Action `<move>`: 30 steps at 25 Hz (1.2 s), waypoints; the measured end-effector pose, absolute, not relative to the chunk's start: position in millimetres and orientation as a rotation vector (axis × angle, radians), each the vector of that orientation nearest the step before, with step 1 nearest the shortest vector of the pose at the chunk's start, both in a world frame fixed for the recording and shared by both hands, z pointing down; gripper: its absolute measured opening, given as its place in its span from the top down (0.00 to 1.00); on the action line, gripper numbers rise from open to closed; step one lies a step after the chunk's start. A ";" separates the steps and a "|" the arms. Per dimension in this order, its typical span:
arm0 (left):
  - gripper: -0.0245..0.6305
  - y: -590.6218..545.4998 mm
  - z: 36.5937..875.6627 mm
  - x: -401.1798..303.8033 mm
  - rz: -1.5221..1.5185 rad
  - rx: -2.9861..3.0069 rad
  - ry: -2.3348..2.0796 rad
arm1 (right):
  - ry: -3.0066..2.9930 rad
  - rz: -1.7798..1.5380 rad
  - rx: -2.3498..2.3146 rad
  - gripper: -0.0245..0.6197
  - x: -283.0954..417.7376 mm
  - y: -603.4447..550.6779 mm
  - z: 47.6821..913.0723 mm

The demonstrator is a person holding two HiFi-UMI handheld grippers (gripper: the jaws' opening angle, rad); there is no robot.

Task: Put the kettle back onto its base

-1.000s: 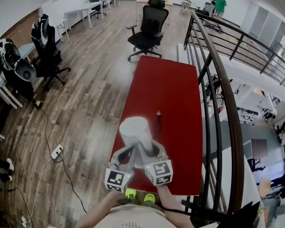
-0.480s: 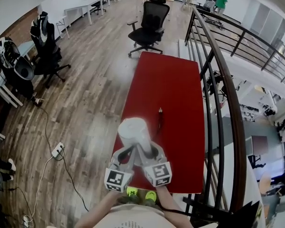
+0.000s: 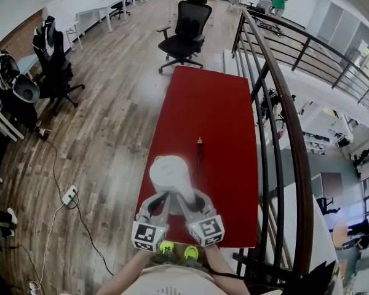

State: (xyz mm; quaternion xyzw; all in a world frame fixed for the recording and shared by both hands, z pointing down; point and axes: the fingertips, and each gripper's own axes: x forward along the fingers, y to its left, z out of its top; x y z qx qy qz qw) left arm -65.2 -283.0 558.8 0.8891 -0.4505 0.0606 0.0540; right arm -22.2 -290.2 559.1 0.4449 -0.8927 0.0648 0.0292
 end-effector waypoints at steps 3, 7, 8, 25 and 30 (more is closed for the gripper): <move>0.97 -278.3 562.2 -63.1 0.187 2.688 -1.368 | -2.747 0.203 1.362 0.77 -14.1 -285.2 564.0; 0.97 -272.8 567.0 -62.7 0.186 2.666 -1.382 | -2.726 0.227 1.353 0.77 -1.3 -280.5 574.6; 0.97 -271.0 568.8 -63.2 0.188 2.661 -1.383 | -2.721 0.233 1.353 0.77 0.8 -278.7 576.6; 0.96 -241.4 576.5 -58.9 0.169 2.617 -1.388 | -2.578 0.256 1.454 0.77 -0.2 -237.4 593.4; 0.96 -237.5 582.9 -66.2 0.186 2.574 -1.412 | -2.506 0.271 1.382 0.77 -3.6 -238.9 613.7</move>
